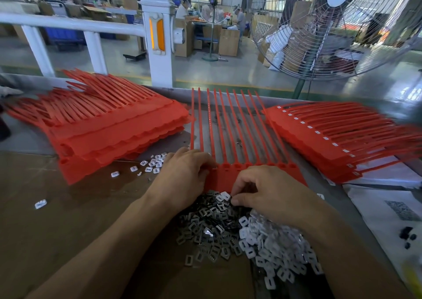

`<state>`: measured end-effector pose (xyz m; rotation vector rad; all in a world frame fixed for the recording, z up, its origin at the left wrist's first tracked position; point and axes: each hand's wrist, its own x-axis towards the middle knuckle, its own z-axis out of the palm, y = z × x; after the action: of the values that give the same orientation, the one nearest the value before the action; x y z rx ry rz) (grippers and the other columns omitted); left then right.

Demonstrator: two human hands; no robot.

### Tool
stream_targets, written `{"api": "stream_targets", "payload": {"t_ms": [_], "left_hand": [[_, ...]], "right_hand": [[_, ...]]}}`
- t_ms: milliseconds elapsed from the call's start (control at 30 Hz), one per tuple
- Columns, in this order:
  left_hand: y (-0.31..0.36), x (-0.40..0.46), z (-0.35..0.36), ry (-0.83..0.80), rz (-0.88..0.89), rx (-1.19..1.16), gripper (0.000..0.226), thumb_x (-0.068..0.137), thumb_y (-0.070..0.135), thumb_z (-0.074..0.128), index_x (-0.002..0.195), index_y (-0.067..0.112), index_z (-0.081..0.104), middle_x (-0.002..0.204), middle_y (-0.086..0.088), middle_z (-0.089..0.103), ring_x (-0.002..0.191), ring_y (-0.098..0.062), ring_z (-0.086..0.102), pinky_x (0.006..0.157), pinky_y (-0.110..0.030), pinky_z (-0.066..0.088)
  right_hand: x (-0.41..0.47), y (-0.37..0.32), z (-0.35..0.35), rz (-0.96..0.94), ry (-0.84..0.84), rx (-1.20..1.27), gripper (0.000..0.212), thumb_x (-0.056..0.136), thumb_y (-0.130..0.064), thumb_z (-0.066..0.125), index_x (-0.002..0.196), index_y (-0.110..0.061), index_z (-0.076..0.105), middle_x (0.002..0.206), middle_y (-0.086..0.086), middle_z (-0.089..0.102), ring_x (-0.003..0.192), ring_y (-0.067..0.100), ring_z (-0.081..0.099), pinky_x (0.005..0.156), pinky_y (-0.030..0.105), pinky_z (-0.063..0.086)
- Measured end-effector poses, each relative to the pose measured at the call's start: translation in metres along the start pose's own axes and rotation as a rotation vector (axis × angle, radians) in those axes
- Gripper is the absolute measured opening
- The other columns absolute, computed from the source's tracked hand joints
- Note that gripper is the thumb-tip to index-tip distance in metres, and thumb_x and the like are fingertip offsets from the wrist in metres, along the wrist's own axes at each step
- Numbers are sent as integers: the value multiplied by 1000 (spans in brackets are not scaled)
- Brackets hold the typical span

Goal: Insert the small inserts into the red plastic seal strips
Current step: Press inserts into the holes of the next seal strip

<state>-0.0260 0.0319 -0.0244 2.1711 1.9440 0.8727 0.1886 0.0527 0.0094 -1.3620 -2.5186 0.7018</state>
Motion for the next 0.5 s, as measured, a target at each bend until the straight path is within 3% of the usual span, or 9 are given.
{"api": "stream_targets", "payload": {"t_ms": [300,500], "left_hand": [[-1,0,1,-3,4,-3,25,93,19,62,110,36,70,113,17,67,113,-13,51,100,-40,36],[-1,-1,0,-4,6,1,23,94,21,62,109,37,70,112,17,66,112,-12,51,99,-39,36]], "right_hand": [[0,-2,0,-12,-5,-37,13,87,-47,79,87,-36,71,87,-20,68,85,-13,59,66,14,40],[1,-3,3,-44,17,-69,9,92,-40,75,86,-34,71,88,-21,66,92,-14,55,66,12,38]]}}
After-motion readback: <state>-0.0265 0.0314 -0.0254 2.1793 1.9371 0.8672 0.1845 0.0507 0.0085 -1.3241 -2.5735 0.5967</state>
